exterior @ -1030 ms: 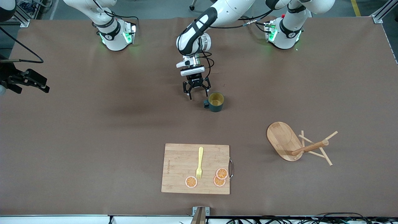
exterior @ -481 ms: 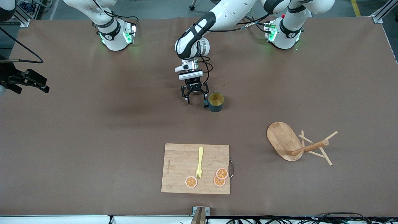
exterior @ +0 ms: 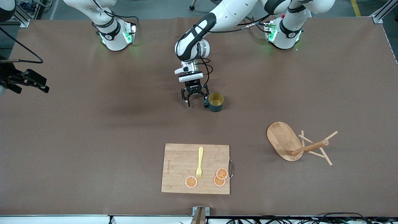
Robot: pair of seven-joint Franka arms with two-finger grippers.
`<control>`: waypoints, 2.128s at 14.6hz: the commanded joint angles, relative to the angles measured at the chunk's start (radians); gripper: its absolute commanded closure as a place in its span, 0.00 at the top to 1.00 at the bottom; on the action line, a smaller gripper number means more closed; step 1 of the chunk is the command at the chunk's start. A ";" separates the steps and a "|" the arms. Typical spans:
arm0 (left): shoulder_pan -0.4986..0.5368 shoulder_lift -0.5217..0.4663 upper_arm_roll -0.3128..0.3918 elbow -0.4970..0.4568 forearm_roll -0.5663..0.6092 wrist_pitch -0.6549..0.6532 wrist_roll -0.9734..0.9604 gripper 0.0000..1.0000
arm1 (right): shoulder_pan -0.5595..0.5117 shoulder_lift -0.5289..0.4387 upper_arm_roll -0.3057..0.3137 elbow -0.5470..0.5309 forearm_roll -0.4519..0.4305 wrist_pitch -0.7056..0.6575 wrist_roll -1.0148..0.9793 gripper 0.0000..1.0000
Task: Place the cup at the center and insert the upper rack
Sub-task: 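Lower the left gripper beside the mug toward its handle, then close the left gripper on the mug handle and lift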
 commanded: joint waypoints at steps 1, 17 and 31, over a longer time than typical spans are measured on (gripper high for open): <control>0.003 0.012 0.000 0.017 0.024 -0.006 -0.003 0.93 | 0.003 -0.017 0.001 -0.025 -0.003 0.010 -0.002 1.00; 0.003 0.049 0.034 0.060 0.021 0.002 -0.017 0.40 | -0.002 -0.014 0.001 -0.022 -0.006 0.013 -0.005 1.00; 0.012 0.015 0.026 0.118 -0.056 0.036 -0.053 0.00 | 0.002 -0.013 0.001 -0.017 -0.014 0.011 -0.005 1.00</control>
